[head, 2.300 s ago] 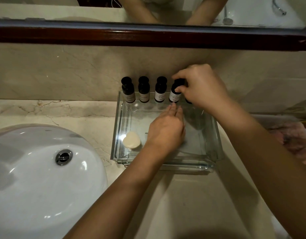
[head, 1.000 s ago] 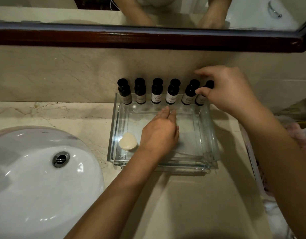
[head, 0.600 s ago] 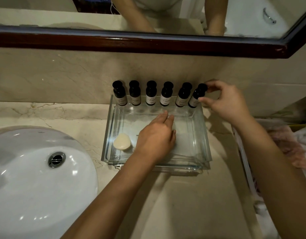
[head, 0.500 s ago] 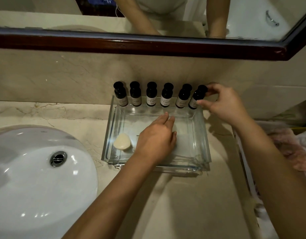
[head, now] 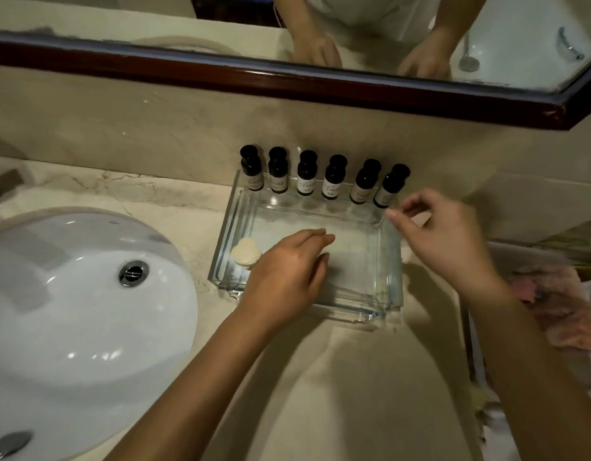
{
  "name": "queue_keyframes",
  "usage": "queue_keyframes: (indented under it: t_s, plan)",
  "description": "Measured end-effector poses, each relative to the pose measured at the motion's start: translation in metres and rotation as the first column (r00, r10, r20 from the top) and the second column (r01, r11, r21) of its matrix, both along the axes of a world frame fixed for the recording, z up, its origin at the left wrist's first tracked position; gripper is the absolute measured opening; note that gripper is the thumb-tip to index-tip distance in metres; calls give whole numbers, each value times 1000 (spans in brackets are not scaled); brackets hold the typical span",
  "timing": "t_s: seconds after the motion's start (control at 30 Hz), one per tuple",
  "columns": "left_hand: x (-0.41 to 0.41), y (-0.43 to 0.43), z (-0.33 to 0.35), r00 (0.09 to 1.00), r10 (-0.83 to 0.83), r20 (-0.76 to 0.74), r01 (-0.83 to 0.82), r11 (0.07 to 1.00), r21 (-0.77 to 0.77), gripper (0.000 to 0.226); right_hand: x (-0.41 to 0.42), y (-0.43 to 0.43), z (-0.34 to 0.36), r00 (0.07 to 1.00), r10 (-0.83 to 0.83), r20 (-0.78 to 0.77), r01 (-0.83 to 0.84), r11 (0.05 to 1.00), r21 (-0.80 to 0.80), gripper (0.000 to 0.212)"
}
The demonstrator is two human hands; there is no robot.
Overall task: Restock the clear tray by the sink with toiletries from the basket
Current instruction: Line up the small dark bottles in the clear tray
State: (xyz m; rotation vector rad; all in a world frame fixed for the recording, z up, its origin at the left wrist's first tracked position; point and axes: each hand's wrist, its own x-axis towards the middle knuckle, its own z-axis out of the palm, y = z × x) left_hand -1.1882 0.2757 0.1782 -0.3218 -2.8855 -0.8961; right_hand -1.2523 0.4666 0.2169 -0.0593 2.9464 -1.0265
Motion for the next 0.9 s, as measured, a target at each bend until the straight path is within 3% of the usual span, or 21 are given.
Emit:
queue_keyframes:
  t_s: [0.2, 0.33, 0.47, 0.67, 0.83, 0.9]
  plan:
    - [54, -50, 42, 999, 31, 40, -28, 998, -60, 34, 28, -59, 37, 896, 416, 152, -433, 896, 97, 16]
    - [114, -113, 70, 980, 158, 119, -135, 974, -180, 44, 47, -121, 68, 682, 680, 269, -728, 663, 172, 27]
    - [205, -185, 88, 903, 403, 147, -359, 897, -257, 50, 81, -195, 102, 525, 819, 232, -846, 473, 244, 28]
    - [384, -257, 129, 664, 724, 190, -672, 688, -275, 29, 179, -306, 147, 303, 938, 170, -939, 264, 220, 27]
    - [561, -280, 166, 396, 912, 111, -887, 411, -210, 54, 303, -384, 193, 120, 990, 69, -975, 104, 197, 25]
    - [633, -282, 180, 262, 960, 95, -938, 277, -211, 30, 361, -412, 212, 43, 999, 15, -981, 39, 188, 25]
